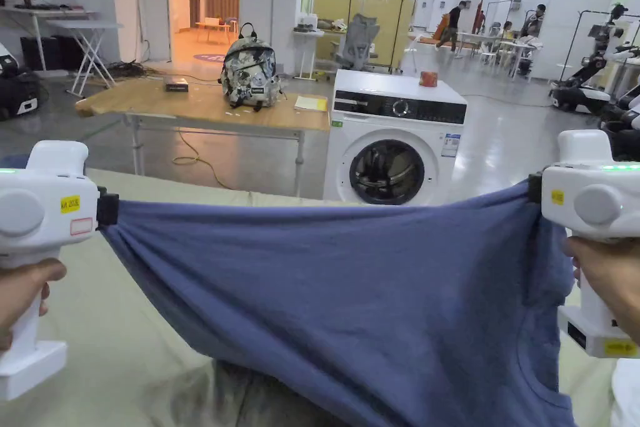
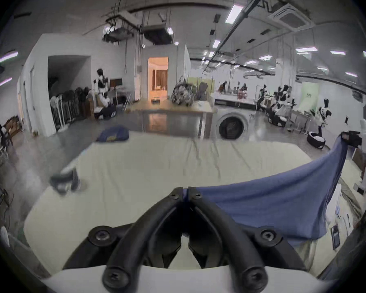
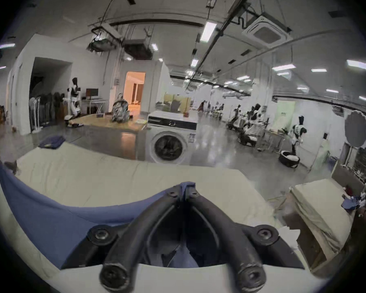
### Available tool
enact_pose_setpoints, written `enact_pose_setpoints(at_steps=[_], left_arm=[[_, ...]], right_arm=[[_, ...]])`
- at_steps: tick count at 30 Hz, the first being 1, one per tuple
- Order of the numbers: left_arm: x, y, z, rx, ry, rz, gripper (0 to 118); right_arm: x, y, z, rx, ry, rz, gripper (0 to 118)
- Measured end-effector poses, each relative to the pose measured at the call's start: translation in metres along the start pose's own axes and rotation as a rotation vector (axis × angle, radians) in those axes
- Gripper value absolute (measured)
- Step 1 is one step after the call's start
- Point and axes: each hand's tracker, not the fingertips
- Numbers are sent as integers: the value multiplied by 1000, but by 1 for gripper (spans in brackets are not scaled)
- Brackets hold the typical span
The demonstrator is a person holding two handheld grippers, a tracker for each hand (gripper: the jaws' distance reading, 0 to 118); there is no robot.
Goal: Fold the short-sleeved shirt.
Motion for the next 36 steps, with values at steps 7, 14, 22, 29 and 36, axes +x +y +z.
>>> enact_pose_setpoints(at_steps=[7,14,22,29,36], left_arm=[[39,108,-15,98,18,-62,0],[33,176,-47,189,13,-39,0],[22,237,-79,270,65,-36,0],[25,248,-87,298,86,-44,0],[20,198,-102,250,76,-65,0]], right_arm=[[36,65,-3,81,-83,-72,1],[40,128,-17,177,-103,-39,1],[27,183,-41,269,-123,-61,1],[20,188,-54,306,-147,-58,1],[14,134,-56,273,-144,-45,1]])
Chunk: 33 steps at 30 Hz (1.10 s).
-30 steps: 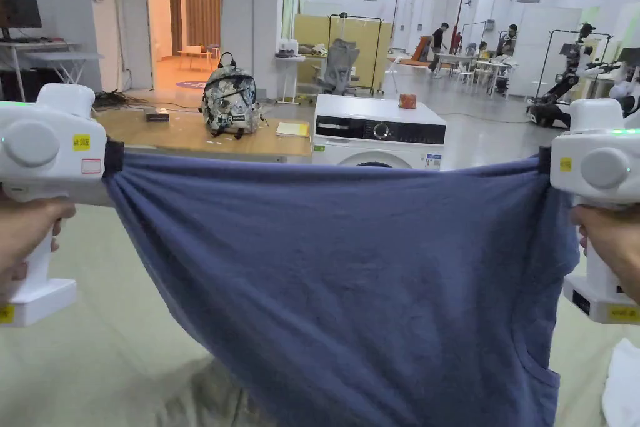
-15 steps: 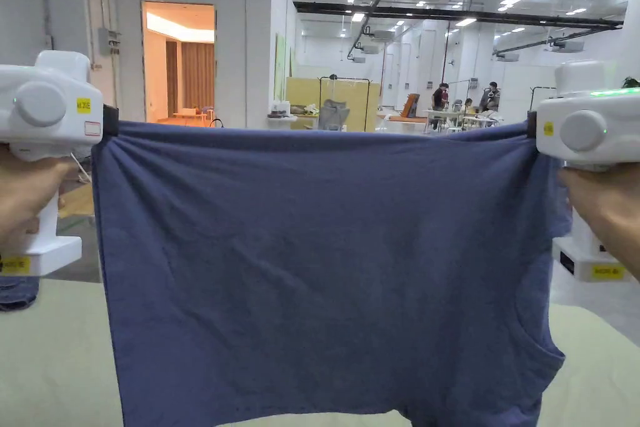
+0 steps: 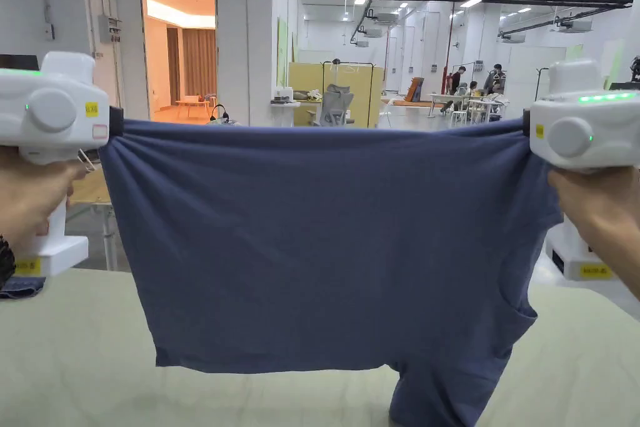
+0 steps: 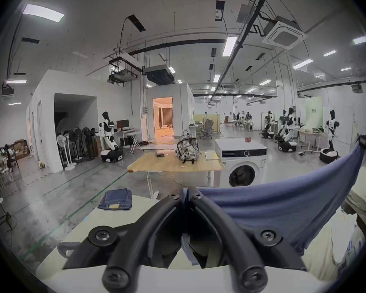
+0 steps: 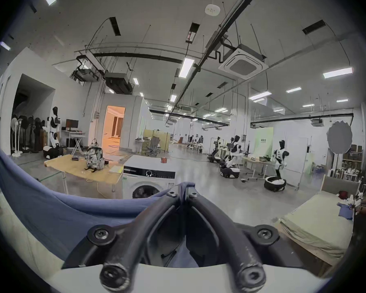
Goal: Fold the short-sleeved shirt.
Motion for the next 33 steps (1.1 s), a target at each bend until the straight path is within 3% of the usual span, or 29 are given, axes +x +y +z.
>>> enact_pose_setpoints(at_steps=[13,19,27,33], left_arm=[[-14,-151,106,-123,-34,27,0],[-23,-208,171,-162,-62,38,0],[-28,-280,267,-208,-77,35,0],[-37,-338,311,-314,-89,58,0]], right_arm=[[2,-113,120,-145,46,95,1],[22,-155,192,-180,70,41,1],[44,-206,272,-272,134,25,1],[54,-252,327,-372,159,63,1]])
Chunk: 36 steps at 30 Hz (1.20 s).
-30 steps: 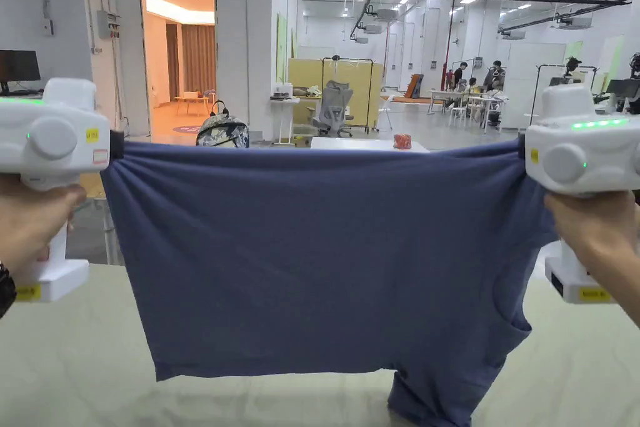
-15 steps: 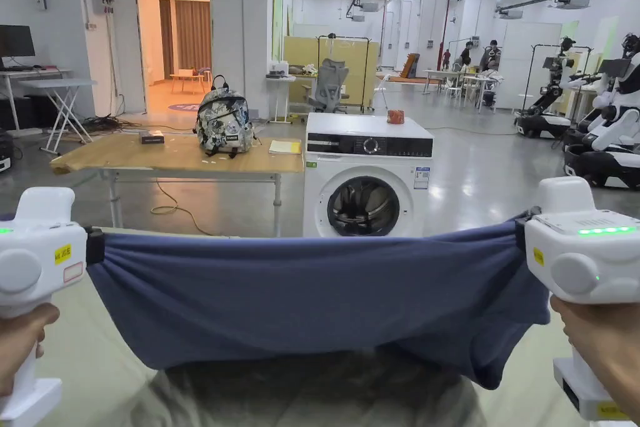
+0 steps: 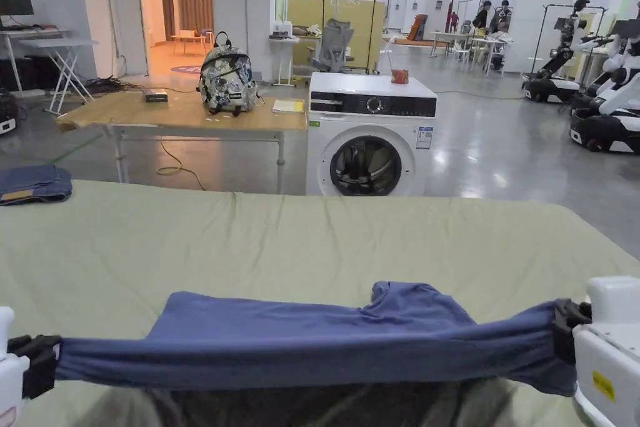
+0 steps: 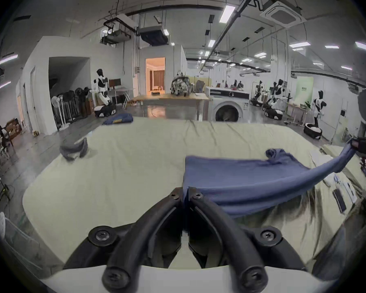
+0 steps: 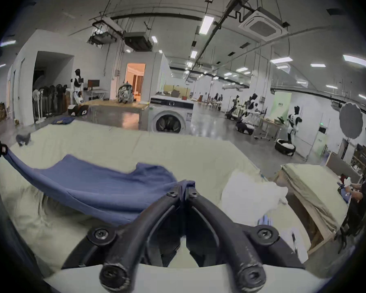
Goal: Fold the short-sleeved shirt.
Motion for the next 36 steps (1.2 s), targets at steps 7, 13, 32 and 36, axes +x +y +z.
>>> enact_pose_setpoints(at_steps=[7,13,32,36], left_arm=[[2,-79,6,-201,-6,-6,0],[3,-131,-18,-387,-8,-25,0],[5,-117,-52,-464,1,-11,31],[27,-92,-39,-292,-15,-36,40]], right_arm=[[0,-90,18,-245,22,-9,1],[1,-157,3,-454,44,18,1],[-8,-161,-35,-649,-22,5,80],[-19,-128,-22,-479,1,-19,80]])
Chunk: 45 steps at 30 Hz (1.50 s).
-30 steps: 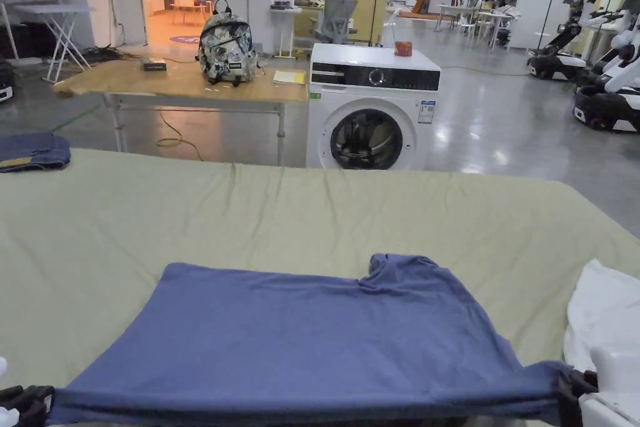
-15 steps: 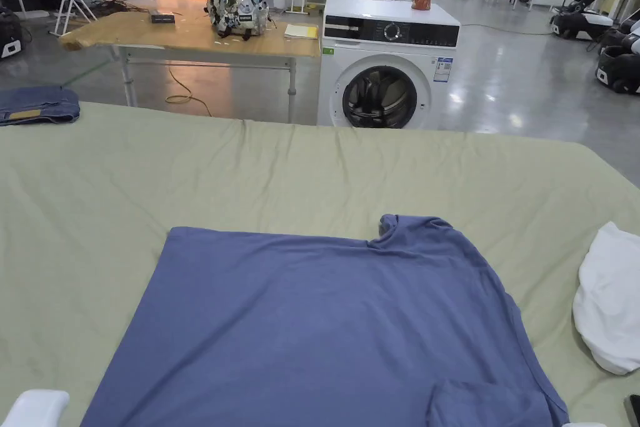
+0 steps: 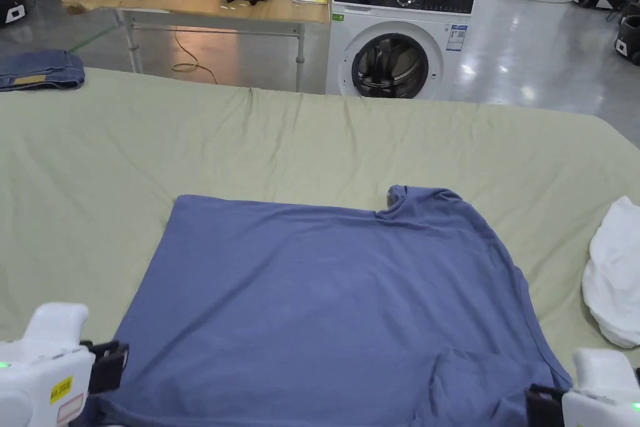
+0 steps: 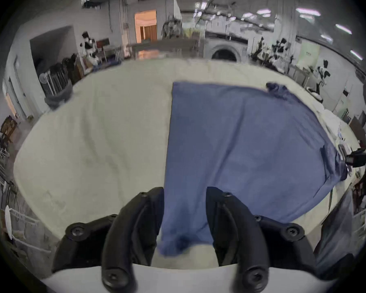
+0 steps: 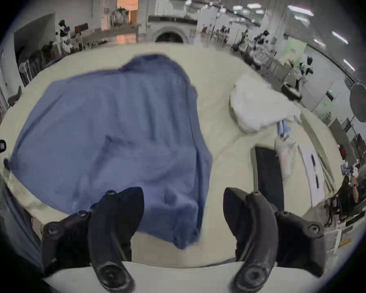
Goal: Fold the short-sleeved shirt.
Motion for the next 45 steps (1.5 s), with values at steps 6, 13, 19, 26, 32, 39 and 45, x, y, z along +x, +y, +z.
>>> enact_pose_setpoints(at_steps=[6,13,19,26,32,39,45], left_arm=[[24,31,5,160,22,30,43],[58,42,14,385,25,-28,15],[85,42,22,477,58,-56,0],[69,47,28,392,35,-4,0],[15,43,29,92,-48,30,0],[-47,12,9,-171,4,156,40],[-69,-14,-28,-269,-28,348,73]], right_arm=[[-25,25,22,303,34,-102,78],[-62,36,28,532,77,-135,7],[-88,35,43,649,43,-111,0],[-92,37,42,665,89,-143,0],[-100,34,35,654,78,-67,0],[-107,28,25,610,83,-33,0],[-107,23,20,588,79,-3,0]])
